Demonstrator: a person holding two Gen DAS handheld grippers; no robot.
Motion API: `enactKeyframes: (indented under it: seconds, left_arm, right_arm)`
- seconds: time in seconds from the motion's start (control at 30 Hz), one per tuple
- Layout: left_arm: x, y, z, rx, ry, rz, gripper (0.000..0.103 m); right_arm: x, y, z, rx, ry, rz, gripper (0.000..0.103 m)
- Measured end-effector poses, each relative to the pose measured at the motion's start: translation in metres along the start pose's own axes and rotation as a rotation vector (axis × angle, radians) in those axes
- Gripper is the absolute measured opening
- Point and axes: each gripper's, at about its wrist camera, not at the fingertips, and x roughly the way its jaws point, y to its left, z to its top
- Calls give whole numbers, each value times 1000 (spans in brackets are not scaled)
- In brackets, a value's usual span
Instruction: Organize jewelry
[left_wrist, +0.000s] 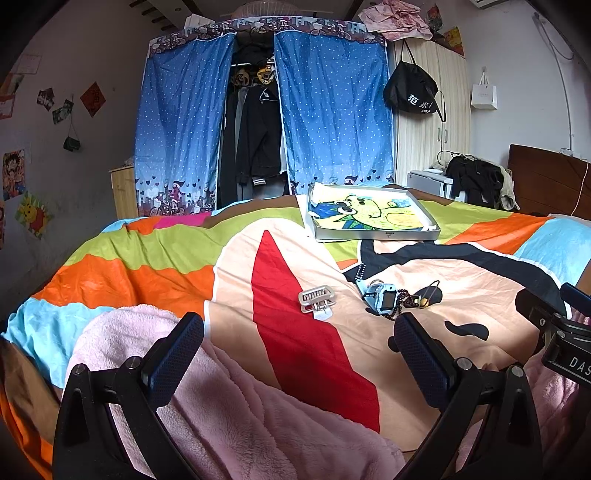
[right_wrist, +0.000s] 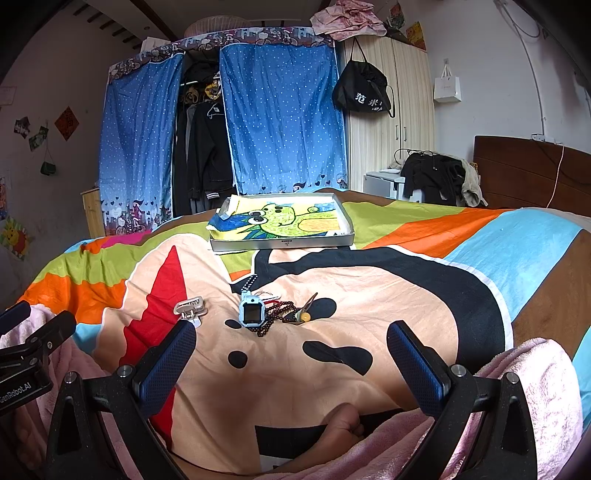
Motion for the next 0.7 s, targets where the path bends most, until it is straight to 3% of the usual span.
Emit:
enactKeyframes:
  seconds: [0.7]
  left_arm:
    - [-4, -2, 2, 0, -8, -1, 101]
  right_arm:
    - [-2, -1, 0, 3, -1, 0, 103]
